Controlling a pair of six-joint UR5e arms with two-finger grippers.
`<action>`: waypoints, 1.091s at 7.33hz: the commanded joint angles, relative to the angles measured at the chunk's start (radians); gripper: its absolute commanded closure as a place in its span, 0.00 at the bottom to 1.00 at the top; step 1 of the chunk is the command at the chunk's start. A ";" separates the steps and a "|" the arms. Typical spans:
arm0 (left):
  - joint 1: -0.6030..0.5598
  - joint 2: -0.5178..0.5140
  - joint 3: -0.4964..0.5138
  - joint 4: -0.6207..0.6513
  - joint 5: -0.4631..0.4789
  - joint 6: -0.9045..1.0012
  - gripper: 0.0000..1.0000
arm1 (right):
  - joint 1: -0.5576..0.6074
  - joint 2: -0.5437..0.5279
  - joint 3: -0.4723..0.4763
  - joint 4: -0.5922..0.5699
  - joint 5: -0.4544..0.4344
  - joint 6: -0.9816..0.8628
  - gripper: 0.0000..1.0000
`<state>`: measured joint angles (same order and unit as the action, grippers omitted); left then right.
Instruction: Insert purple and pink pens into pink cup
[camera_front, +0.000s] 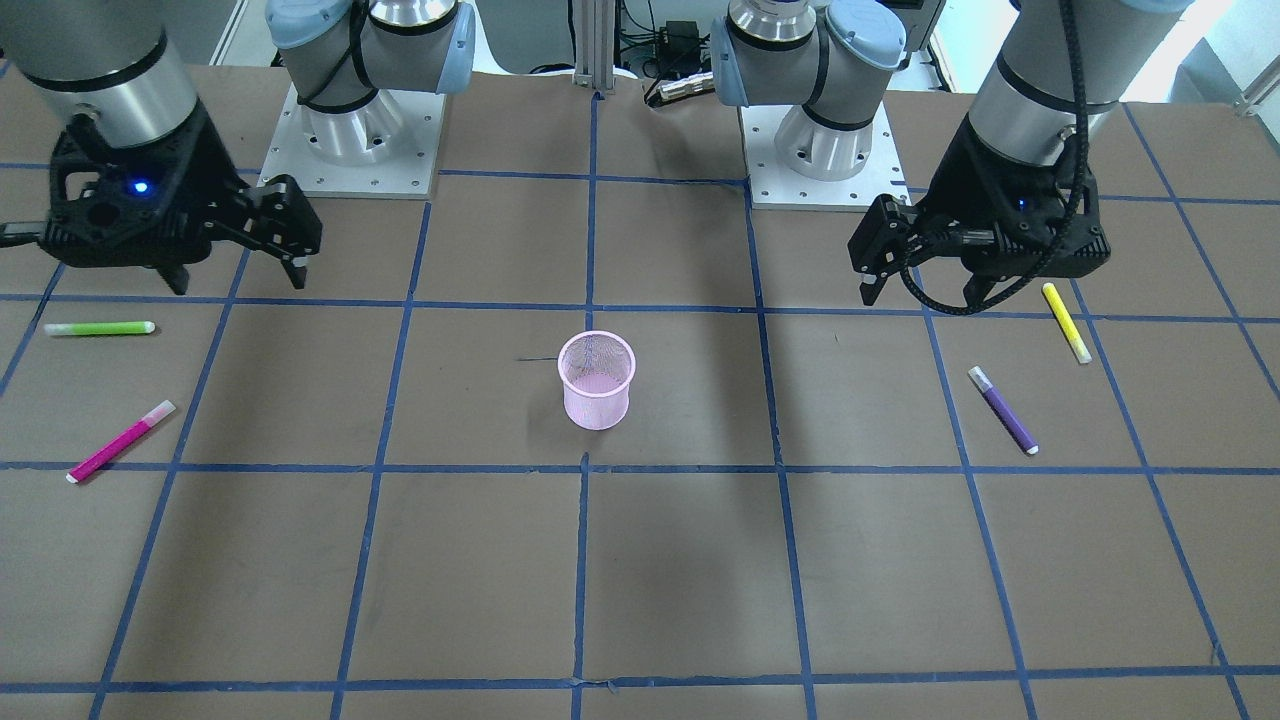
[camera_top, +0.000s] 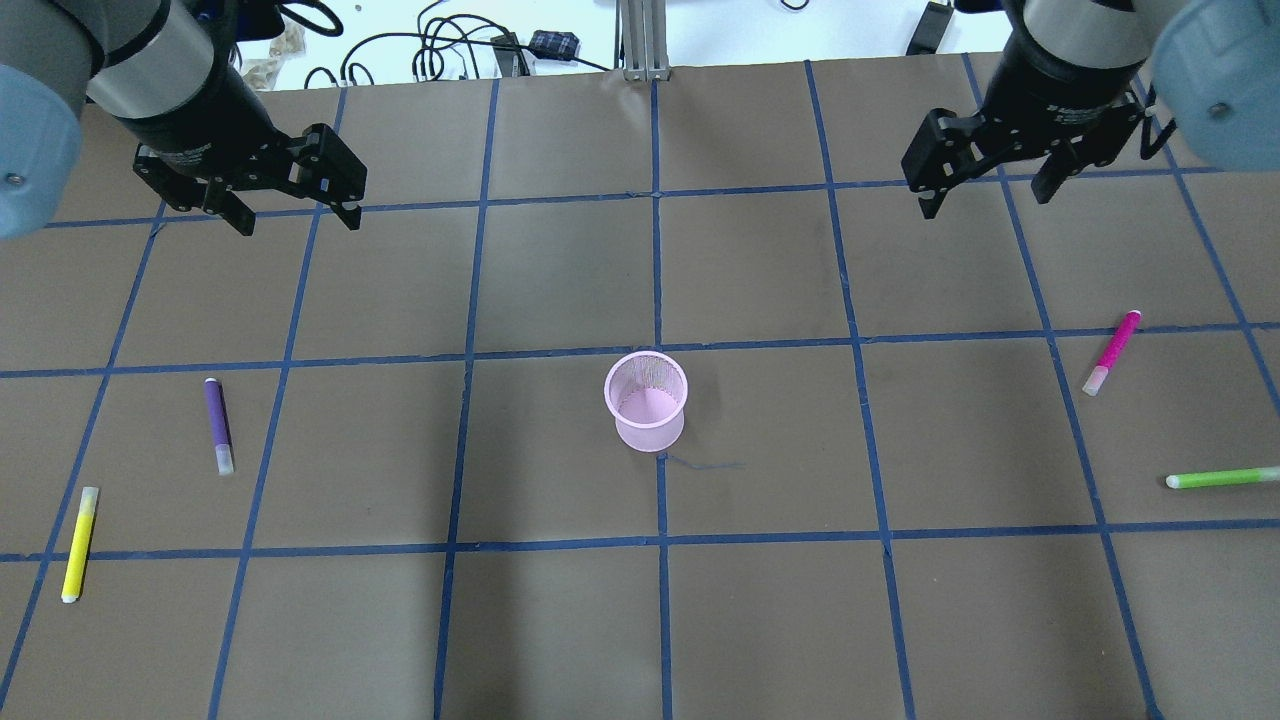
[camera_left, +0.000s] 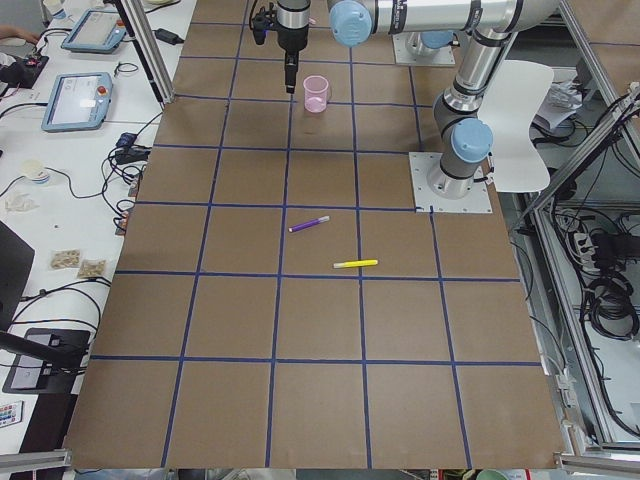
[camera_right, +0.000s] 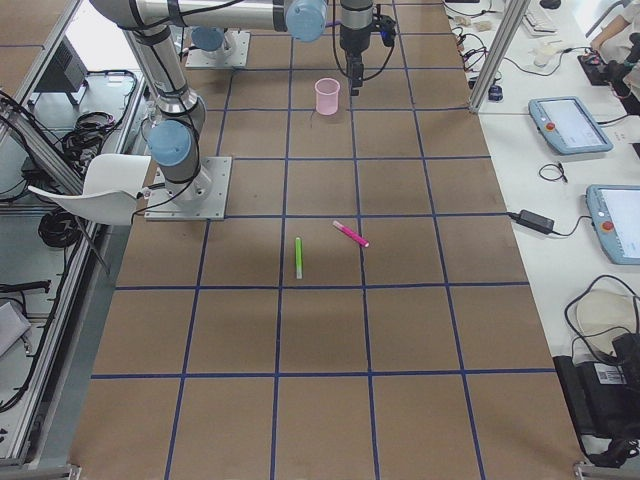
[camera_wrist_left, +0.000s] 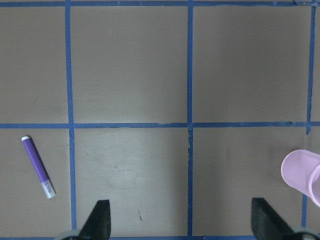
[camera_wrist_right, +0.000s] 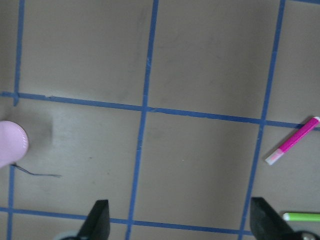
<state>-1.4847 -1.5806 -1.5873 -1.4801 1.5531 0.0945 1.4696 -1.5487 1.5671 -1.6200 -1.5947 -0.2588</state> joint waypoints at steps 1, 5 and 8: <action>-0.008 0.014 0.001 -0.023 -0.001 0.005 0.00 | -0.174 0.009 0.010 0.011 -0.002 -0.431 0.00; 0.105 -0.012 -0.003 -0.009 0.059 0.008 0.00 | -0.400 0.102 0.117 -0.161 0.012 -1.309 0.00; 0.303 -0.088 -0.087 0.125 0.067 -0.005 0.00 | -0.403 0.247 0.134 -0.297 0.012 -1.831 0.00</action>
<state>-1.2675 -1.6272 -1.6253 -1.4431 1.6164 0.0997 1.0692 -1.3589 1.6973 -1.8678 -1.5828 -1.9015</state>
